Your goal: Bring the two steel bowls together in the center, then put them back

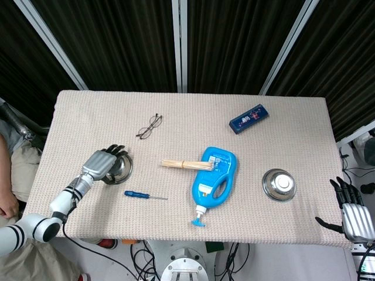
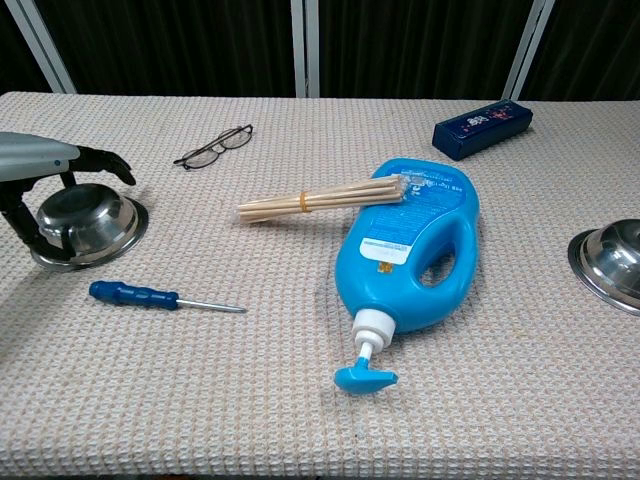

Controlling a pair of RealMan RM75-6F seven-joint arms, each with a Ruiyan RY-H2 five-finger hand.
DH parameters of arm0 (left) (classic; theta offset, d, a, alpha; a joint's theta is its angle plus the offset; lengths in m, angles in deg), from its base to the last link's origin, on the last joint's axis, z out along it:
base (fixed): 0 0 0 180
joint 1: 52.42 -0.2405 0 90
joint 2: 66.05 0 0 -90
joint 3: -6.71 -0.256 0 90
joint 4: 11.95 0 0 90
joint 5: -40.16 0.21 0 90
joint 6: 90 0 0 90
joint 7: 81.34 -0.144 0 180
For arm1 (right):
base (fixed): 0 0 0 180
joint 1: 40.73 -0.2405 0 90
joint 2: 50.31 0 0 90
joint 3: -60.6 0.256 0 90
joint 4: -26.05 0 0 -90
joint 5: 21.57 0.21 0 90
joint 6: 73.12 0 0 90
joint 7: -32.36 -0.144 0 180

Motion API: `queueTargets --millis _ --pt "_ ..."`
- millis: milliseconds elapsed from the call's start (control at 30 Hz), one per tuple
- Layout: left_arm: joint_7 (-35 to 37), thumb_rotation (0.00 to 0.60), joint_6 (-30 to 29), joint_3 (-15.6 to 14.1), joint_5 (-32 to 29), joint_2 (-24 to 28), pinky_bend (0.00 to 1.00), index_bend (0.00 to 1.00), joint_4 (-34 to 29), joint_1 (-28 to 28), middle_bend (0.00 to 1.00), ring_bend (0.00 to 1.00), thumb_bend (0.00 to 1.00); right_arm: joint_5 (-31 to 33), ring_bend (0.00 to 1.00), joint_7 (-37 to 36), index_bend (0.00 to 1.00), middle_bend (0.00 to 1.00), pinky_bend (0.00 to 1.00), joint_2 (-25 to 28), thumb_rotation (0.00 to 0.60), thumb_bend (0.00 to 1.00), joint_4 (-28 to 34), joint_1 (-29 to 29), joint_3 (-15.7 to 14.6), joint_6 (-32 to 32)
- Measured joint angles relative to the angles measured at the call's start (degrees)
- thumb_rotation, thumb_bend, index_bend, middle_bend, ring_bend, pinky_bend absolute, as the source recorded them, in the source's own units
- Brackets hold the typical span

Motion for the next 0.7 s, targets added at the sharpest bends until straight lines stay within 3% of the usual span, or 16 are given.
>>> queueTargets --millis 367,567,700 --pt "0.78 0.6 -3.76 0.01 0.84 -1.33 0.59 0.5 1.45 -0.18 0.45 0.36 0.2 0.07 0.0 0.33 0.0 0.0 0.0 -0.1 0.6 0.15 -0.07 -0.3 -0.09 0.7" --pt "5.82 0.6 -10.85 0.77 3.84 -0.55 0.61 0.52 0.36 -2.25 0.47 0.38 0.2 -0.29 0.0 1.85 0.0 0.0 0.0 0.47 0.6 0.15 1.29 -1.6 0.13 2.02" --pt "13.99 0.6 -20.18 2.26 6.43 1.34 0.62 0.53 -2.04 -5.44 0.48 0.39 0.2 -0.46 0.0 4.56 0.0 0.0 0.0 1.0 0.6 0.15 3.37 -3.8 0.52 4.84"
